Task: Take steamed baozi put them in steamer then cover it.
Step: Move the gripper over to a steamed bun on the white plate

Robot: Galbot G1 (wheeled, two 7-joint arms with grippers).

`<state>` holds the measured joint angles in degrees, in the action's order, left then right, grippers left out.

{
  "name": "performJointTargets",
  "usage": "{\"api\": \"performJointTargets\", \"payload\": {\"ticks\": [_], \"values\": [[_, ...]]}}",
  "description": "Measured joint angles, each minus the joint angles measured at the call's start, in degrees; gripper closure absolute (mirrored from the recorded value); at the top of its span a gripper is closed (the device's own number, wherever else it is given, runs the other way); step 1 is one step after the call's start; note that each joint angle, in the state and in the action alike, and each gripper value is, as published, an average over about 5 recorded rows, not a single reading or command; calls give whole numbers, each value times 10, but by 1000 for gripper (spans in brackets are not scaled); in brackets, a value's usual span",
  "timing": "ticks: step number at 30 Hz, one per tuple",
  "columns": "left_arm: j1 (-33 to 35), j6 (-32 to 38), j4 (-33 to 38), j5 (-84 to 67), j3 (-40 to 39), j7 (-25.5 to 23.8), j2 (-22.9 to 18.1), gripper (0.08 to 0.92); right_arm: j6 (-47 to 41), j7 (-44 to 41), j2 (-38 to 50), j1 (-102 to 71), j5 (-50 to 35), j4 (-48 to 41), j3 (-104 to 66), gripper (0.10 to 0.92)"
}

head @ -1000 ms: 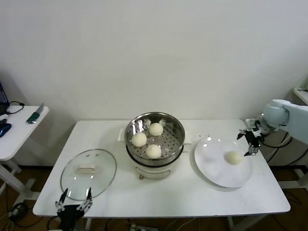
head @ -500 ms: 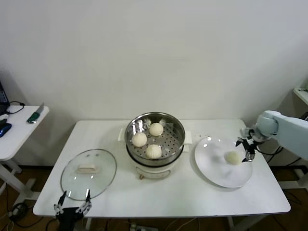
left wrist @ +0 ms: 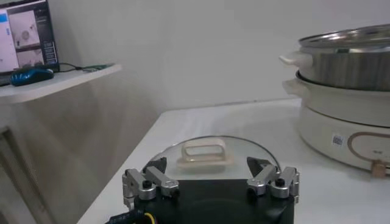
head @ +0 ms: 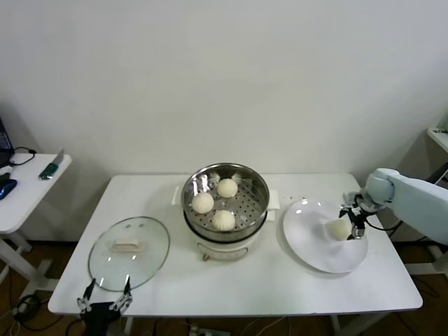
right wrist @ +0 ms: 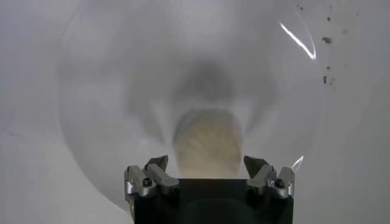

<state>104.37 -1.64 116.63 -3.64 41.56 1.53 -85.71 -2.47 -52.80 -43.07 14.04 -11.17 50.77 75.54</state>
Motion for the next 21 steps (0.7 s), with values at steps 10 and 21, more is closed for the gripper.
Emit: {"api": "performJointTargets", "payload": {"ticks": [10,21], "values": [[0,1,0,-2,1,0,0,177,0,-2,-9,-10,4,-14,-10,253],[-2,1,-2,-3,-1,1,-1,177,0,-4,-11,-16,8,-18,-17,365]]}}
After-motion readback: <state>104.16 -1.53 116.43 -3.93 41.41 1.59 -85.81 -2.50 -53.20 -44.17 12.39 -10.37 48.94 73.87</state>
